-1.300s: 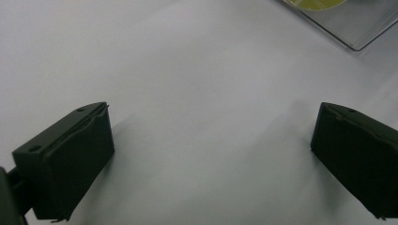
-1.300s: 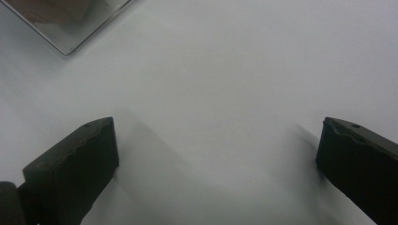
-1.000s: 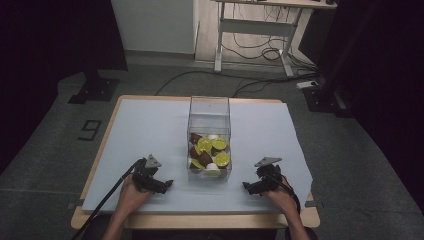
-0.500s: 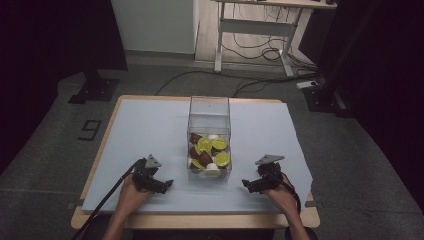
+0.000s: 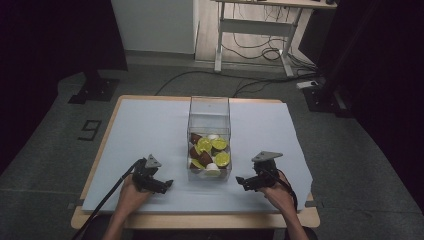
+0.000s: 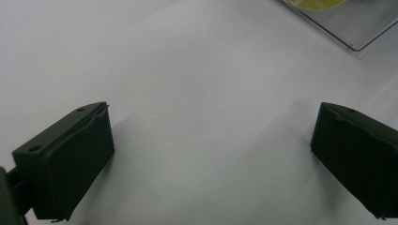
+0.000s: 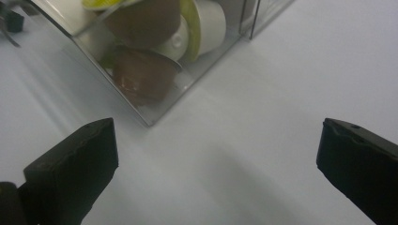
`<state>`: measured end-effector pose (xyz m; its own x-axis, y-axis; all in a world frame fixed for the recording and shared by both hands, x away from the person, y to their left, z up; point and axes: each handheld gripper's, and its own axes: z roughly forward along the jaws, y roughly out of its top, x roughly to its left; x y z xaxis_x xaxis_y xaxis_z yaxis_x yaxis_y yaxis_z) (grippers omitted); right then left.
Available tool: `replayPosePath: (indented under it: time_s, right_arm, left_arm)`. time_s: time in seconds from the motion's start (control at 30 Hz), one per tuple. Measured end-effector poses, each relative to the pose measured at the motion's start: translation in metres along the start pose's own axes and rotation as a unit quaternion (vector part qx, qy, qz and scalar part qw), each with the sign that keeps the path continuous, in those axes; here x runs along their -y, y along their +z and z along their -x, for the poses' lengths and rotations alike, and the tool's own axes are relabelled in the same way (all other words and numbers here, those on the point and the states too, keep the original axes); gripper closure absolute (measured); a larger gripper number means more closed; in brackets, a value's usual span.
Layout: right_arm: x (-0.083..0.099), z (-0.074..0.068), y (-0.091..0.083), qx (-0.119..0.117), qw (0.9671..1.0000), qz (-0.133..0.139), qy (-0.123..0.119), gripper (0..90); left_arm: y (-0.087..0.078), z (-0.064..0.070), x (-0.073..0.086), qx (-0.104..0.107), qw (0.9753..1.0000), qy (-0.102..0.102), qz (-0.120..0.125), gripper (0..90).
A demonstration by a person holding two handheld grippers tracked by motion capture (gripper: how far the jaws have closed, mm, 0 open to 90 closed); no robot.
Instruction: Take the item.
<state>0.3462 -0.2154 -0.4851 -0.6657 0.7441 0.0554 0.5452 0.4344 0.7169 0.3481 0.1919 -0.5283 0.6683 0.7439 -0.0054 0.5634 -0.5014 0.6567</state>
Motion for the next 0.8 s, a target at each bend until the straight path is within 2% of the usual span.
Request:
replayPosePath:
  time_s: [0.33,0.6,0.8]
  right_arm:
    - [-0.017,-0.006,-0.012,-0.001,0.9997,0.016,0.016,0.0]
    - [-0.027,-0.010,-0.016,-0.009,0.9995,0.027,0.013,0.6]
    - [-0.038,-0.014,-0.017,-0.012,0.9996,0.021,0.013,4.3]
  left_arm:
    - [0.000,0.000,0.000,0.000,1.0000,0.001,0.000,0.0]
    - [0.000,0.000,0.000,-0.001,1.0000,0.001,0.000,0.0]
    - [0.000,0.000,0.000,-0.001,1.0000,0.000,0.000,0.0]
